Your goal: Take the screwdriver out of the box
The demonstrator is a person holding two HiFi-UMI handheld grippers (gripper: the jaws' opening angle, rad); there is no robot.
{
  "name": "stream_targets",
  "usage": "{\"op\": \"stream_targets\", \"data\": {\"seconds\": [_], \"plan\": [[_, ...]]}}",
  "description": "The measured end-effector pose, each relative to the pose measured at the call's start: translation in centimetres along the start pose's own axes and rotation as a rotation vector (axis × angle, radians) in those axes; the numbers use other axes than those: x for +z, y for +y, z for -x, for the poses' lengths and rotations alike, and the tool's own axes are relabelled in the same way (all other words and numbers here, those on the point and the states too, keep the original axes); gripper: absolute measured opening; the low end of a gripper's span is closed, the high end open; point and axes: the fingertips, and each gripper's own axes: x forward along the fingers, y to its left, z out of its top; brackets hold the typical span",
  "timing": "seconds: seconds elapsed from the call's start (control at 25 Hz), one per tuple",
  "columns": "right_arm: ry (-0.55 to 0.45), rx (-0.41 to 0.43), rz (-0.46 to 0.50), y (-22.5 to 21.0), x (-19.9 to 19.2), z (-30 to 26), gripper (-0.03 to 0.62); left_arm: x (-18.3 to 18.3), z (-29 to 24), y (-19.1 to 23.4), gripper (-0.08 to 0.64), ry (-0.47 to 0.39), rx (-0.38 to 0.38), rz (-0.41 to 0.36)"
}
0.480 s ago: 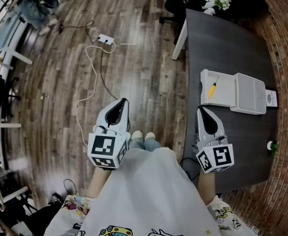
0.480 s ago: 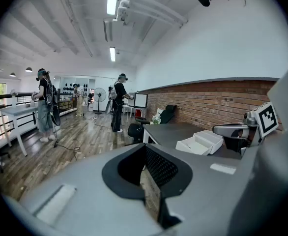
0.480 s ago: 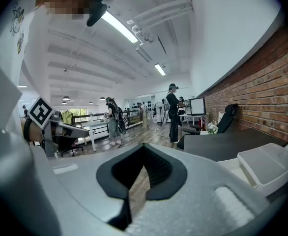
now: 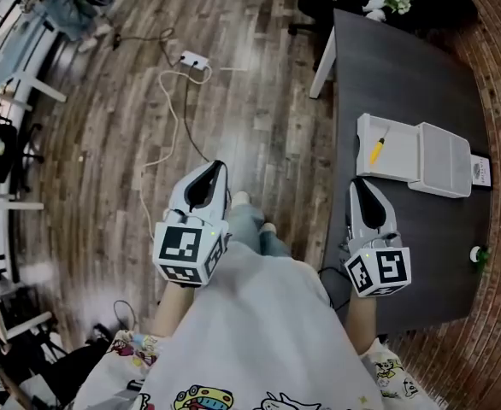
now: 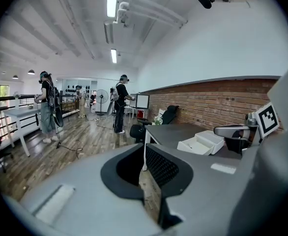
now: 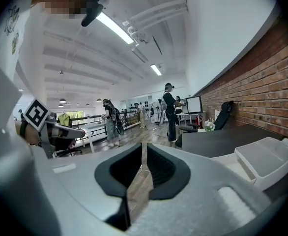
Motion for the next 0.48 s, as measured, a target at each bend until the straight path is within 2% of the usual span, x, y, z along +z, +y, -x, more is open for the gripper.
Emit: {"op": "stream_targets", "data": {"seconds": [0.28, 0.48], "plan": [[0.004, 0.008, -0.003, 0.0, 0.3, -3.1, 0.071, 0.5, -3.0, 1.6, 0.035, -0.006, -0.033, 0.009], [0.000, -0.031, -0.010, -1.6, 1.2, -6.6, 0.075, 2.1, -7.7, 3.4, 0.038, -0.015, -0.076, 0.010]]}}
